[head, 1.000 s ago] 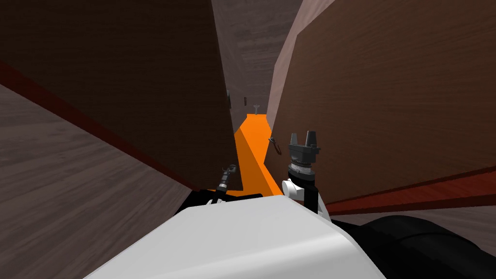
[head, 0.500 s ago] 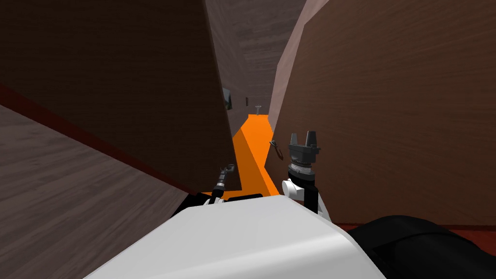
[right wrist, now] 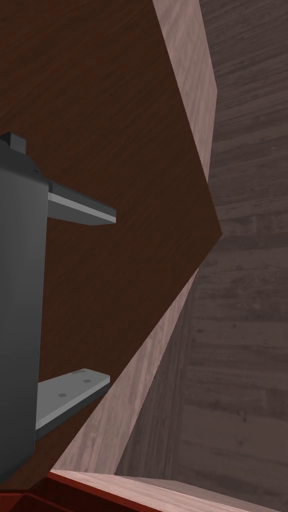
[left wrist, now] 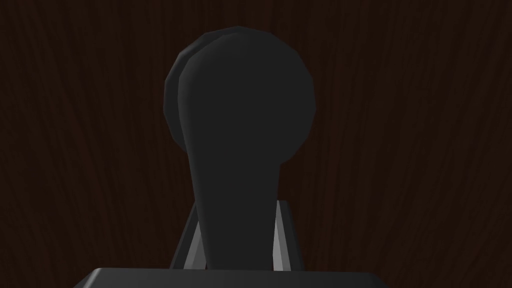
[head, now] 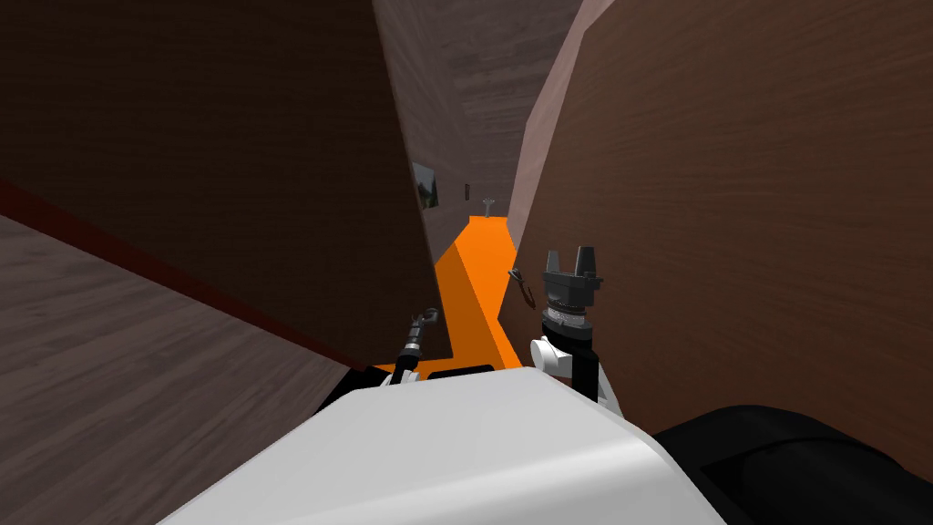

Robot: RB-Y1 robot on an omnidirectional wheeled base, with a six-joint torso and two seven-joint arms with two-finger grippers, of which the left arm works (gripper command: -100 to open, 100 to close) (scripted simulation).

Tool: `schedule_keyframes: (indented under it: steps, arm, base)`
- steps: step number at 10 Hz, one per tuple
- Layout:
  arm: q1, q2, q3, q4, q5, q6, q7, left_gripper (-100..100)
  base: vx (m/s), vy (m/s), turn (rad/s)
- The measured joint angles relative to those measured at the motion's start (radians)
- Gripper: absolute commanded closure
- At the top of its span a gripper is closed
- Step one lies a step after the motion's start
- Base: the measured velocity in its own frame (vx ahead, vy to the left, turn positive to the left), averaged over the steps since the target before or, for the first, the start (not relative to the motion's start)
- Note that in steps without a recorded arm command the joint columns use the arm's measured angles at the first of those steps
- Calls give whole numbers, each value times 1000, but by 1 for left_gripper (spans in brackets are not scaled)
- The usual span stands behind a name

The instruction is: Push the door open

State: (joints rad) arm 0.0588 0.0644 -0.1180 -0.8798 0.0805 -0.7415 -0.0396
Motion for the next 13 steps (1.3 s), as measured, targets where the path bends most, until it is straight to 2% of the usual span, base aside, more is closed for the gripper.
schedule_keyframes:
  steps: [1,2,4,6,8,12,13]
  arm:
    - [9,1,11,-6,4,-1,-1,100]
    - [-3,-1,26,10,9,-5,-4,100]
    - [22,-2,49,-45,18,29,-11,100]
    - [-10,-10,75,0,27,9,-18,100]
    - [-6,-19,102,-5,36,15,-26,100]
    - [-24,-34,150,17,54,5,-37,100]
    - [-25,-32,153,17,55,4,-37,100]
  base:
    - [143,-107,93]
    - [132,-100,53]
    - [152,-102,66]
    - [165,-83,66]
    - [186,-118,88]
    - [135,-59,48]
    - [147,8,51]
